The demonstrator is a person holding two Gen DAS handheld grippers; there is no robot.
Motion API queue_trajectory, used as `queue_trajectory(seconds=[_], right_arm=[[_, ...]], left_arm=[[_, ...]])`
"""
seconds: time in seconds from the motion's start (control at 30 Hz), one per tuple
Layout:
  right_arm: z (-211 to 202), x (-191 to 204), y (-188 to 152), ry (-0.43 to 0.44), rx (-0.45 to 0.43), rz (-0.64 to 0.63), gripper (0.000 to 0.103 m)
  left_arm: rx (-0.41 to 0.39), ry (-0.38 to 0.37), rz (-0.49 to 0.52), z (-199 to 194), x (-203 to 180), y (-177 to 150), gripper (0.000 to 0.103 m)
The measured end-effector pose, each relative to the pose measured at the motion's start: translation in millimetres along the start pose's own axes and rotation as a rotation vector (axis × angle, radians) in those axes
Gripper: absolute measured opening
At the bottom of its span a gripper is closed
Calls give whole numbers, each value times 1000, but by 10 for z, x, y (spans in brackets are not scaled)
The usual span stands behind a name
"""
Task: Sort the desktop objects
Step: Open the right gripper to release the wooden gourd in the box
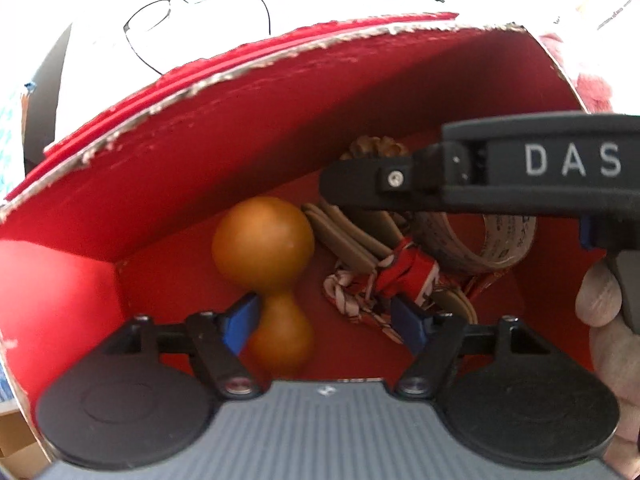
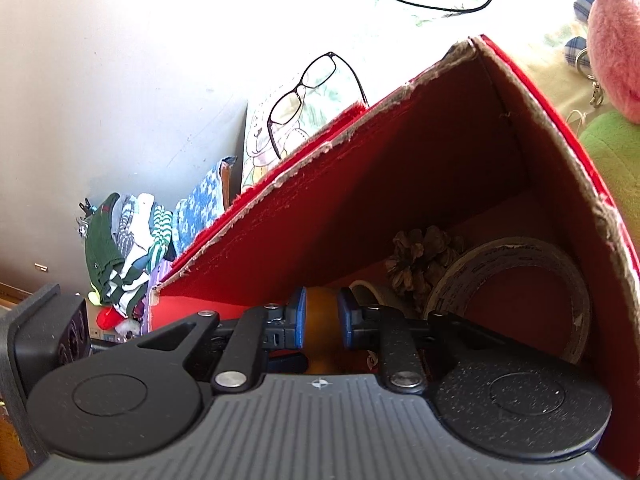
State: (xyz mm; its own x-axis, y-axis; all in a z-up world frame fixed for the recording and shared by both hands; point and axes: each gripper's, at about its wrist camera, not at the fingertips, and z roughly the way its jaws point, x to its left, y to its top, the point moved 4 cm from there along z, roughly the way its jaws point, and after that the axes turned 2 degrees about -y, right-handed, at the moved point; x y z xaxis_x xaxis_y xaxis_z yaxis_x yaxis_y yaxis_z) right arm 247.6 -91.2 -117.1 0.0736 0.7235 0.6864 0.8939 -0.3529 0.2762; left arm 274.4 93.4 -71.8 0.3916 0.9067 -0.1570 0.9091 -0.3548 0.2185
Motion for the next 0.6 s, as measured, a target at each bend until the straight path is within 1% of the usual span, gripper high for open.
queue_trajectory(seconds=[0.1,0.13,0.17,0.2,0.27,0.33,0.43,0.6], right_arm=[[-4,1,2,3,-5,5,21],[-4,0,1,4,-6,5,21],[-7,-1,2,5,-8,6,21],[-13,-4,3,7,-11,6,21],[-18,-10,2,8,-12,7,21],[-22,-6,0,8,-13,6,21],[-25,4,-3,9,-14,3,21],[-52,-13,4,13,-13,0,20]], left_arm=[[1,-6,6,54,-98,-10,74],[1,-9,2,137,-45,-6,74],[1,-15,-7,137,-50,-9,74],[2,-33,-17,137,-61,-15,76],[3,-77,-40,136,-98,-29,77],[-8,-77,-45,122,-153,-34,77],[-15,-67,-46,111,-138,-37,78],[-46,-84,-55,4,-77,-51,78]])
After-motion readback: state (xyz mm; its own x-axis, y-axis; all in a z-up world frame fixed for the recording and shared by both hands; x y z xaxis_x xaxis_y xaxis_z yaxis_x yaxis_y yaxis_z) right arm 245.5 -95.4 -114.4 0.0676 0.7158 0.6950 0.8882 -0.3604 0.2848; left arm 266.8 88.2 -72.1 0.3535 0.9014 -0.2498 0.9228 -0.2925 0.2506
